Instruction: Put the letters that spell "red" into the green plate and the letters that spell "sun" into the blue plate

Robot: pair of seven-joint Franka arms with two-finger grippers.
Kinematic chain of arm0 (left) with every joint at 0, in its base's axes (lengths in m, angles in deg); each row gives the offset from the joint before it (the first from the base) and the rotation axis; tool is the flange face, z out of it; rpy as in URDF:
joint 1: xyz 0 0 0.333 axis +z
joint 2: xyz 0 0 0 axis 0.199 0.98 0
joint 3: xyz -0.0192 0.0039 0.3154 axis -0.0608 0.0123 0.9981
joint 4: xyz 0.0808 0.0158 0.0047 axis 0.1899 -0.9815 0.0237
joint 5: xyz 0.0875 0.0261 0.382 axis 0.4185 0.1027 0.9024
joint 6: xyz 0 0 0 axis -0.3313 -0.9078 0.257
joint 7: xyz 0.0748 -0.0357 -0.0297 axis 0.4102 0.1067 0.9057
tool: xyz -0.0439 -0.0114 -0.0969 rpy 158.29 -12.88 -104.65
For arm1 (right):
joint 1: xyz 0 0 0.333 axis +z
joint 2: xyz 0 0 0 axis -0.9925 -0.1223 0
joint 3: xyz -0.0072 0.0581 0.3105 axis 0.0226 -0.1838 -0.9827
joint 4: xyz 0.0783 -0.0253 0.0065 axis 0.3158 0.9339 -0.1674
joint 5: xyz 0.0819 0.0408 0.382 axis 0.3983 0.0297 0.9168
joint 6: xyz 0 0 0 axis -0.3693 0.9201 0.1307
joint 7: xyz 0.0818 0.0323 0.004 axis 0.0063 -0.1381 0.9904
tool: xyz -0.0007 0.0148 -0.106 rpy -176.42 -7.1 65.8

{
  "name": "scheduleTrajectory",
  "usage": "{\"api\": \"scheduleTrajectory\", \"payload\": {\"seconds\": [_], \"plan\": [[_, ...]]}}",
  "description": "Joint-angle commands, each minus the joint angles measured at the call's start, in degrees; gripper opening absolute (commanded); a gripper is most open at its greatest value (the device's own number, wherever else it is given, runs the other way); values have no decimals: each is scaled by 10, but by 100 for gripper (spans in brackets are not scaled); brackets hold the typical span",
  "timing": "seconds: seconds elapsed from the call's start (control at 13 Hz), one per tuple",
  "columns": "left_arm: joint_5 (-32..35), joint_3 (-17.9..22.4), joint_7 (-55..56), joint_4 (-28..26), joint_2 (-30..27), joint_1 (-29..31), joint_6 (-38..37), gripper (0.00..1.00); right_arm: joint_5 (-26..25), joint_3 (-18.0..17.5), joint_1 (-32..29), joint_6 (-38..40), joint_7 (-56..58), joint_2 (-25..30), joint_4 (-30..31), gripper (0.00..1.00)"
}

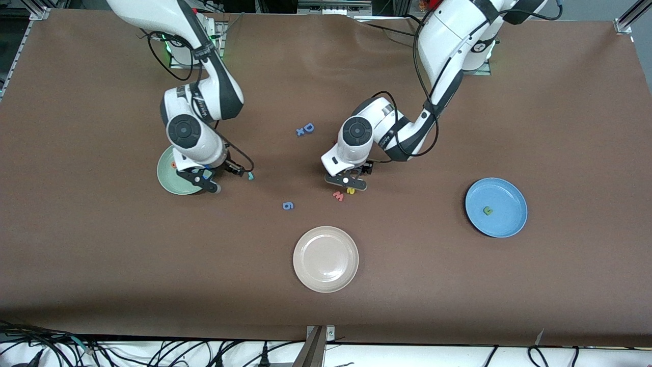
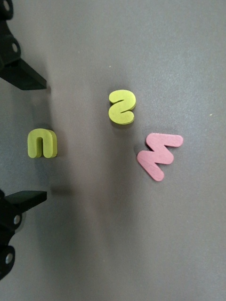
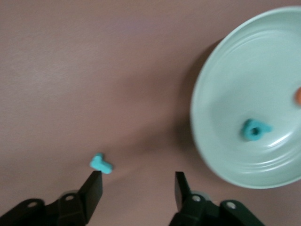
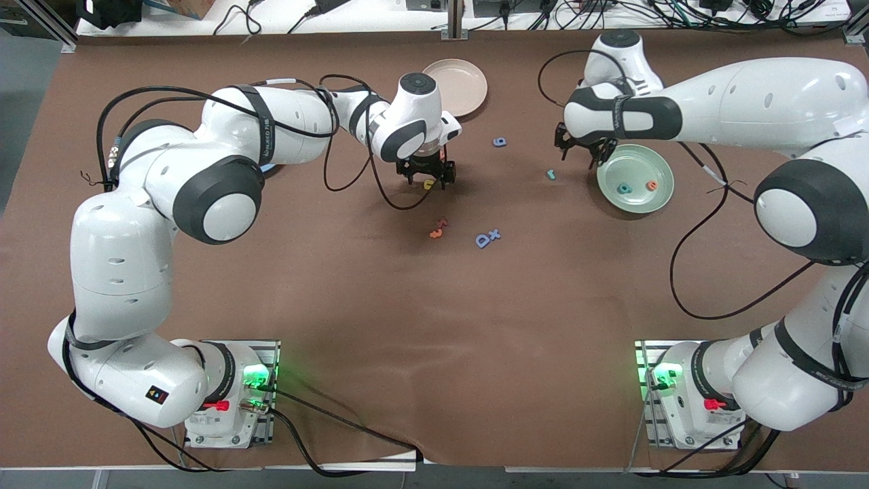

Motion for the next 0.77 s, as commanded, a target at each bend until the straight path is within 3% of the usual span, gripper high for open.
{"api": "scheduleTrajectory", "payload": {"seconds": [0.0,0.46,0.69], "plan": [[26,9,19,10,5,-9,-2,95,6,-10,5,-50,-70,-34,-6,67],[27,9,22,1,6,-9,-2,93,12,-16,16,-101,-154,-62,-4,66],[27,9,22,2,9,-9,-2,66,22,-26,16,-105,-172,-69,-3,66]]}}
